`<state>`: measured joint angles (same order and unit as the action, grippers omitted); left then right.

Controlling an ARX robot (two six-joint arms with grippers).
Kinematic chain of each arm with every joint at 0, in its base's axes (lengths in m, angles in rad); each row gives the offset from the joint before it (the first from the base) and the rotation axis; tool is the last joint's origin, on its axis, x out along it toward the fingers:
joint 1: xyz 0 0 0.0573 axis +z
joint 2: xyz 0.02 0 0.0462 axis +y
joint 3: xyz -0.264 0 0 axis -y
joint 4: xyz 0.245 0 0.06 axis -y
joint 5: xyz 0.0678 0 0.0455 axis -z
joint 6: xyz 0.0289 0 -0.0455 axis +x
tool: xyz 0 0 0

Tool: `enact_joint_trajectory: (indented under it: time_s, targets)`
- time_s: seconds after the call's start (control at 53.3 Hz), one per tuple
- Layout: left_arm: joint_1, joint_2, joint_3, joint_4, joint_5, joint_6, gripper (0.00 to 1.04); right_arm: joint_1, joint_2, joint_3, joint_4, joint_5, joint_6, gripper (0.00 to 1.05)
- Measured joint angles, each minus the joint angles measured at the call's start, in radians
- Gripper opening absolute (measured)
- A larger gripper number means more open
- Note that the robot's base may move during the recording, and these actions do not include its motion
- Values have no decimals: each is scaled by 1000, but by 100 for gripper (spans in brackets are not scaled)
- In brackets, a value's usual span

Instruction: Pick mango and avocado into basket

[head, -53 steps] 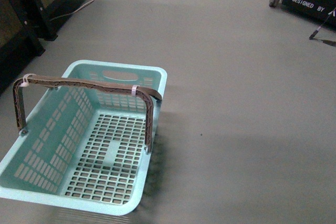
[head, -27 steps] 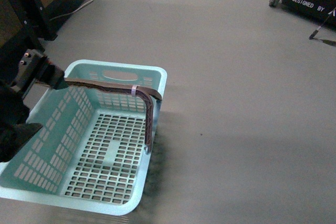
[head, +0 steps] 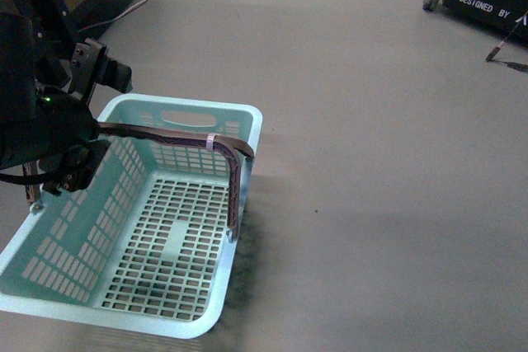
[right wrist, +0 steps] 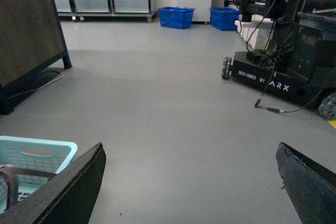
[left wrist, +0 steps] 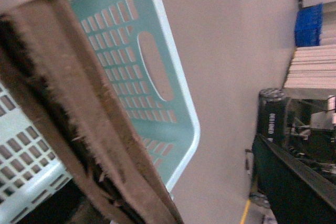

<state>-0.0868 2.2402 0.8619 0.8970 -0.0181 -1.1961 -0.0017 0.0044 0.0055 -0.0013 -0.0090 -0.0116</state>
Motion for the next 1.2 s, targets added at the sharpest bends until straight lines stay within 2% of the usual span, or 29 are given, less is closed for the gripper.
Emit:
enact_joint_trajectory:
  time_s: [0.263,0.356,0.469,0.581,0.675,0.881,1.069,1.125,1.2]
  targets:
    - [5,37,-14,166,3,-146,35,0,0,0,0,0,0,97]
    - [13,36,-32,240,-10,-189,16,0,0,0,0,0,0,97]
    - [30,-11,-81,251,-33,-260,13,0,0,0,0,0,0,97]
    - [27,-120,-137,198,-32,-288,13,0,0,0,0,0,0,97]
    - [22,-254,-181,106,-40,-290,13,0,0,0,0,0,0,97]
    - [3,-686,-227,-295,-93,-307,13,0,0,0,0,0,0,97]
    - [-13,-1067,-125,-748,-117,-369,13,0,0,0,0,0,0,97]
    - [-26,-1137,-88,-851,-130,-378,13,0,0,0,0,0,0,97]
    - [-34,-1189,-72,-911,-134,-380,13,0,0,0,0,0,0,97]
